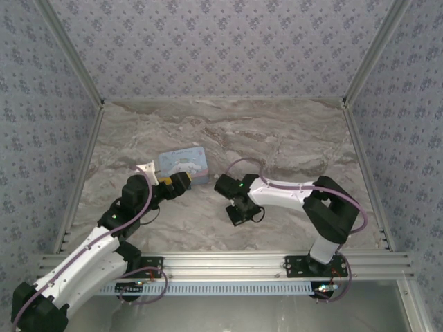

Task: Unlock the padlock with the key

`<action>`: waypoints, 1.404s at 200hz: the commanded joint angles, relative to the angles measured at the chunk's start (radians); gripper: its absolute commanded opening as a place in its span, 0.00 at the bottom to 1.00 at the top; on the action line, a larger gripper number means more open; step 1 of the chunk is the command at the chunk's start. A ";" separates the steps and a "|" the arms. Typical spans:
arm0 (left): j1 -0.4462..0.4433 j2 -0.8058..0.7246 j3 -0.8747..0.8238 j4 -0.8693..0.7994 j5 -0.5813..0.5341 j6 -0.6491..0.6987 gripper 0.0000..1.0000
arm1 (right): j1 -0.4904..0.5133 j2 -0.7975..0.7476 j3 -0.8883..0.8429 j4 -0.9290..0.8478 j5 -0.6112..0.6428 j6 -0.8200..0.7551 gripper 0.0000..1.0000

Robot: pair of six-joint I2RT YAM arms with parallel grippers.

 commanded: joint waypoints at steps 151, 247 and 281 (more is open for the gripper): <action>-0.083 0.232 0.140 0.468 0.450 0.153 0.73 | -0.531 -0.650 -0.320 0.983 -0.541 0.279 0.00; -0.212 0.467 0.328 0.625 0.487 0.103 0.50 | -0.510 -0.726 -0.274 1.090 -0.611 0.417 0.00; -0.248 0.513 0.367 0.624 0.474 0.105 0.50 | -0.471 -0.739 -0.265 1.090 -0.606 0.417 0.00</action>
